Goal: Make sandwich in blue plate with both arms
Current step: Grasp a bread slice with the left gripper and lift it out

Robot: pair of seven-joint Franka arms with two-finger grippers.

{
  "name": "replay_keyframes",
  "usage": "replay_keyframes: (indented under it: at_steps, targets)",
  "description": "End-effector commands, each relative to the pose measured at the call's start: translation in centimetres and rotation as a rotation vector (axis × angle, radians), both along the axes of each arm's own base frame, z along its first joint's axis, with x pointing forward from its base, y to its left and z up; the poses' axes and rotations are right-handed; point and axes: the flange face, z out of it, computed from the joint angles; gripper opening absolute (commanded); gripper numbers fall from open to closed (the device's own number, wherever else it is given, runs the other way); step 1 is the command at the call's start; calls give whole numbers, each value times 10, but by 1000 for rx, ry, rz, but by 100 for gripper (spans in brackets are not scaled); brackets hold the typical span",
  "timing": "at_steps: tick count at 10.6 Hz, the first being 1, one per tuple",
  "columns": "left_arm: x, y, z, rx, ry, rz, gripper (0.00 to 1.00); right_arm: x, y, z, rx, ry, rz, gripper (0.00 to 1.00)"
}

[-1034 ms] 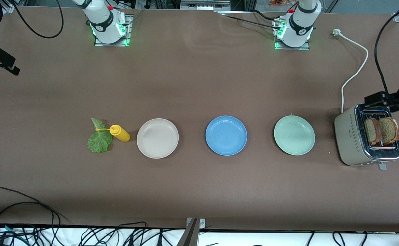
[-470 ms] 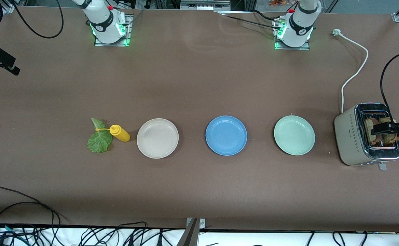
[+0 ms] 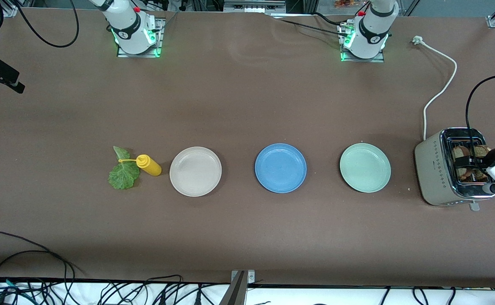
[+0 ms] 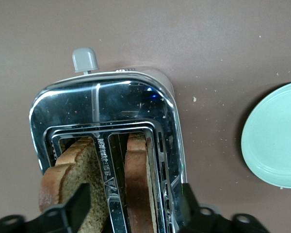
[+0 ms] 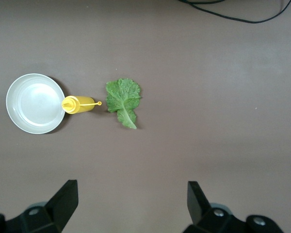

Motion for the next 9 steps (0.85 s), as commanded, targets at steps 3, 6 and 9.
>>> replay_keyframes:
  at_steps: [3, 6, 9]
  targets:
    - [-9, -13, -10, 39, 64, -18, 13, 0, 0, 6, 15, 5, 0, 100]
    - [-16, -13, -19, 35, 104, -8, 0, 0, 0, 6, 15, 5, 0, 100]
    - [-16, -17, -7, 38, 97, -12, 0, 0, 0, 6, 15, 5, 0, 100]
